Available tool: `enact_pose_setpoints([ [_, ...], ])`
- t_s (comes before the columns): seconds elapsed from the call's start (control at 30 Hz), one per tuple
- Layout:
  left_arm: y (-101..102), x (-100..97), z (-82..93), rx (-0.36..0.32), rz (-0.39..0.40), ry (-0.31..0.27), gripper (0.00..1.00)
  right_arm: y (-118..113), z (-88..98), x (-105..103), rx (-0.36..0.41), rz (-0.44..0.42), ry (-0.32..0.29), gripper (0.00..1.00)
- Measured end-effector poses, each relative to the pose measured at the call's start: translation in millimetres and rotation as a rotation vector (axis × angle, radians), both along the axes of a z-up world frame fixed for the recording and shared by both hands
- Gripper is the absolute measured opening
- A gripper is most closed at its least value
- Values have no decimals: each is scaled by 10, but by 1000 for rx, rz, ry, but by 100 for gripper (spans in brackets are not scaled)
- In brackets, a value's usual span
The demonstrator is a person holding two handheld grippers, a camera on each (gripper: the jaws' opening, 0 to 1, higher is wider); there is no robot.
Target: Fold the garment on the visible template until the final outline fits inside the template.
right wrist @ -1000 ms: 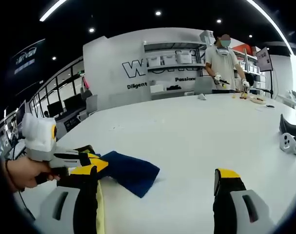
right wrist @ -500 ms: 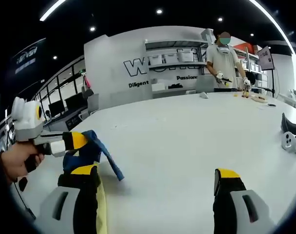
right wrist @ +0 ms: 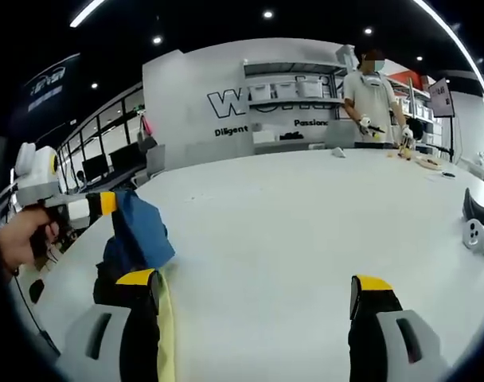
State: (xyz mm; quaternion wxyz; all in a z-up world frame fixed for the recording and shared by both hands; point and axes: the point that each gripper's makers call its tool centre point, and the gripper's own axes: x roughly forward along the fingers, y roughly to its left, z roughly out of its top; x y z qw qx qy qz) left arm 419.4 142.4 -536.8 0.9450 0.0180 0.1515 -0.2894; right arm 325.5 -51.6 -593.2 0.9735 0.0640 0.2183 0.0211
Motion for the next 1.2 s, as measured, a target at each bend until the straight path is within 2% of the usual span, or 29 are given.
enact_pose_setpoints([
  [0.1,153,18,-27,6,37,32,0,41,-13,9,0,17,6,99],
  [0.23,269,14,0,4,54,27,0,92,-4,11,-10,38,3,99],
  [0.37,482,-2,-15,-3,102,53,0,102,-29,8,-7,47,13,99],
  [0.83,1004,45,49,17,203,35,0,180,-19,-2,-9,81,15,99],
  [1.2,1405,-28,96,33,268,20,0,194,-47,-16,-8,88,28,99],
])
